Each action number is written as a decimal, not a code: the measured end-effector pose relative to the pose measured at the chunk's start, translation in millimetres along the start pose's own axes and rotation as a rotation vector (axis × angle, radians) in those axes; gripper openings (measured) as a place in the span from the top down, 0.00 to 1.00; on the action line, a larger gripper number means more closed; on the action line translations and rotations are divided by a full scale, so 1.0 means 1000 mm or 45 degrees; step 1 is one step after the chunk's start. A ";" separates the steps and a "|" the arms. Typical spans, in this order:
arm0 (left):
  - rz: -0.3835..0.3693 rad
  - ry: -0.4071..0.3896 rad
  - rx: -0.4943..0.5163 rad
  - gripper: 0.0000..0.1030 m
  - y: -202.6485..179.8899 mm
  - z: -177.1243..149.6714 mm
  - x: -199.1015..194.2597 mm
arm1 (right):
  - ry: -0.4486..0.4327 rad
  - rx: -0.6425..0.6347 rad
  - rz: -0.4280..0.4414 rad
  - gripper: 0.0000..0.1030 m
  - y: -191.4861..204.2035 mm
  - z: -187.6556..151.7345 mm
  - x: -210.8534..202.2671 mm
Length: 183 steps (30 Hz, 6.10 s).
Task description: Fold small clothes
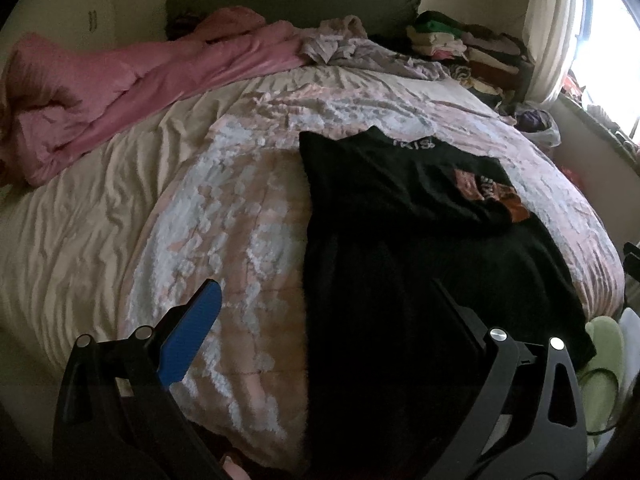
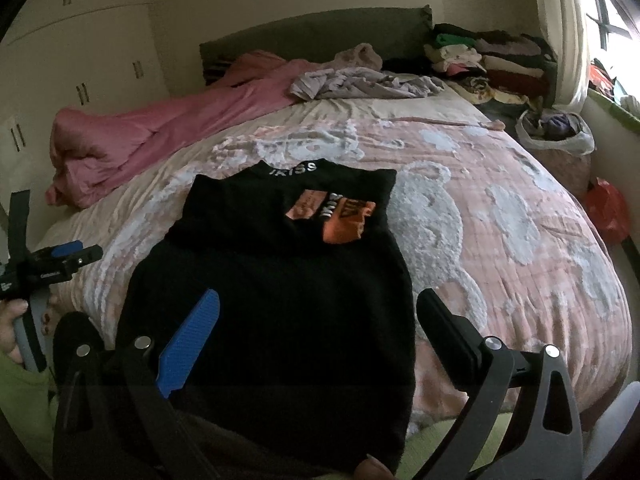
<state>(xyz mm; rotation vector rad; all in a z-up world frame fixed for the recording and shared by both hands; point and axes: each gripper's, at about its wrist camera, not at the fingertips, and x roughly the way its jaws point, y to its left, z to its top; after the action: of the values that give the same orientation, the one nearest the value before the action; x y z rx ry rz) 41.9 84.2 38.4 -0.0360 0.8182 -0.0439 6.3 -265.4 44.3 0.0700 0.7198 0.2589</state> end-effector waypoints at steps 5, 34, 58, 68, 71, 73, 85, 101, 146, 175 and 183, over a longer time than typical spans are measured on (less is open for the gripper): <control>0.011 0.029 -0.004 0.09 0.005 -0.009 0.003 | 0.014 0.013 -0.015 0.05 -0.008 -0.006 -0.001; 0.030 0.161 0.021 0.09 0.014 -0.050 0.016 | 0.171 0.048 -0.073 0.05 -0.033 -0.050 0.014; -0.093 0.355 0.056 0.42 -0.003 -0.095 0.050 | 0.384 0.074 0.023 0.86 -0.046 -0.087 0.056; -0.124 0.387 0.036 0.38 -0.003 -0.102 0.054 | 0.457 0.083 -0.015 0.61 -0.056 -0.098 0.061; -0.120 0.387 0.037 0.39 -0.005 -0.104 0.056 | 0.480 0.096 -0.016 0.59 -0.059 -0.101 0.066; -0.111 0.372 0.030 0.52 -0.005 -0.102 0.053 | 0.470 0.082 0.024 0.87 -0.055 -0.102 0.065; -0.153 0.194 -0.022 0.95 0.006 -0.072 0.011 | 0.241 0.059 0.159 0.93 -0.041 -0.067 0.023; -0.135 -0.005 -0.027 0.95 0.002 -0.028 -0.018 | 0.007 0.178 0.162 0.93 -0.060 -0.025 -0.006; 0.008 -0.047 -0.103 0.95 0.021 0.110 0.132 | 0.002 0.269 0.041 0.93 -0.105 0.111 0.161; -0.030 -0.081 0.002 0.68 0.009 0.060 0.097 | -0.037 0.265 -0.054 0.14 -0.112 0.110 0.165; -0.088 0.001 0.186 0.69 -0.038 0.030 0.105 | -0.022 -0.019 0.024 0.43 -0.058 0.081 0.122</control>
<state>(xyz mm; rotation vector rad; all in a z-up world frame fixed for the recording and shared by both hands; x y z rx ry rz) 134.2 41.5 -15.4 0.0740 0.8122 -0.1686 159.9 -288.1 18.6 0.0645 0.7000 0.2816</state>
